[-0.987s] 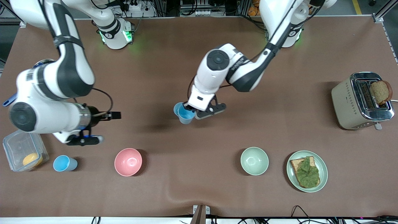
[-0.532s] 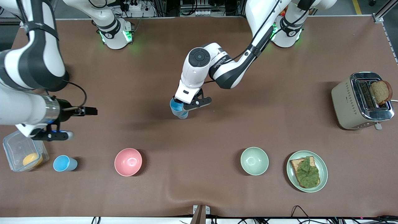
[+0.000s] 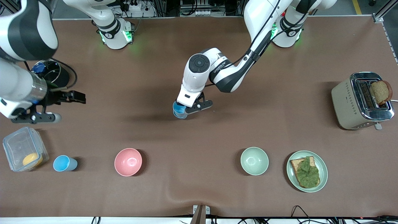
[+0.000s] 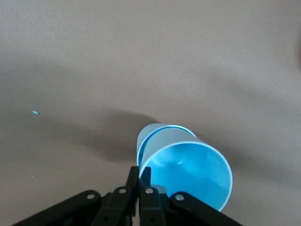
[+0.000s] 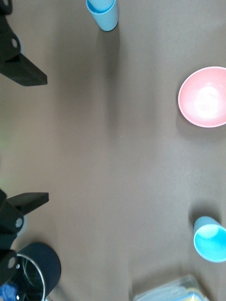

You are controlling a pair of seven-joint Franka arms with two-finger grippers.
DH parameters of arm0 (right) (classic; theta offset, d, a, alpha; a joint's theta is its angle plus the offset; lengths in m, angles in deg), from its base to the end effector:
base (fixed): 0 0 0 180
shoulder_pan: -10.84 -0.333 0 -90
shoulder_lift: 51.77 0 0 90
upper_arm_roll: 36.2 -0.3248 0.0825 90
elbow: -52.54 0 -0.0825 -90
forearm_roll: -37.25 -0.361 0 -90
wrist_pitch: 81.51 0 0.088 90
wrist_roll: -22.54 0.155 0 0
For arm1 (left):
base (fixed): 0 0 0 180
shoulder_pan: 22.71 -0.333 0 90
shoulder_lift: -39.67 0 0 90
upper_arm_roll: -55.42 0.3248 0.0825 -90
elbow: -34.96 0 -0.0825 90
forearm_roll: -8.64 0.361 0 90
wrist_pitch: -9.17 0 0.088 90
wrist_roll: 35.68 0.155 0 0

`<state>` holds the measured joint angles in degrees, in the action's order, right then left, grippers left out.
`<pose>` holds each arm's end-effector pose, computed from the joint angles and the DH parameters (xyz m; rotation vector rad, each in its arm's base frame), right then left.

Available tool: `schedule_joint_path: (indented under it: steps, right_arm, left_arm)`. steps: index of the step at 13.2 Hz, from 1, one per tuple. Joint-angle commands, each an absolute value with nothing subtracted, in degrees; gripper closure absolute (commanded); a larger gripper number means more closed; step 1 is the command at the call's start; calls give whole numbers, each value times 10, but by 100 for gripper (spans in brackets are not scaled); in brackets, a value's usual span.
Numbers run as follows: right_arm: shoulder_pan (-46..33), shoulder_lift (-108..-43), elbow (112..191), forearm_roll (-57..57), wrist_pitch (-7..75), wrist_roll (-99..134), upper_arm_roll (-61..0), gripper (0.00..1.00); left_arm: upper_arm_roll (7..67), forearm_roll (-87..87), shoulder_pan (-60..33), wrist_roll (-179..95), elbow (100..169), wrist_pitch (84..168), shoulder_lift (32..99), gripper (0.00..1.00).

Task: Stack blue cups with both arms
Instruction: 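Lower the cup into the other cup with the left gripper while the right gripper withdraws, then open the left gripper and lift it away from the stacked cups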

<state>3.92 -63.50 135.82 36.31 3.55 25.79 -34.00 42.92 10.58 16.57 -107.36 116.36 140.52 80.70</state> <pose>0.5712 0.0517 0.5171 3.1260 0.0403 -0.2722 0.4798 -0.5584 0.2695 2.8819 0.5715 -0.0237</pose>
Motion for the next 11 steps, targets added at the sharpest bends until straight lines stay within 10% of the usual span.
schedule_joint_path:
  steps: [1,11]
  right_arm:
    - [71,-559,1417,372,51,248,-343,0]
    - [81,-502,1441,368,59,241,-343,0]
  left_arm:
    - [431,122,167,-1101,1160,1402,805,0]
    - [429,199,-18,-883,1159,1185,657,0]
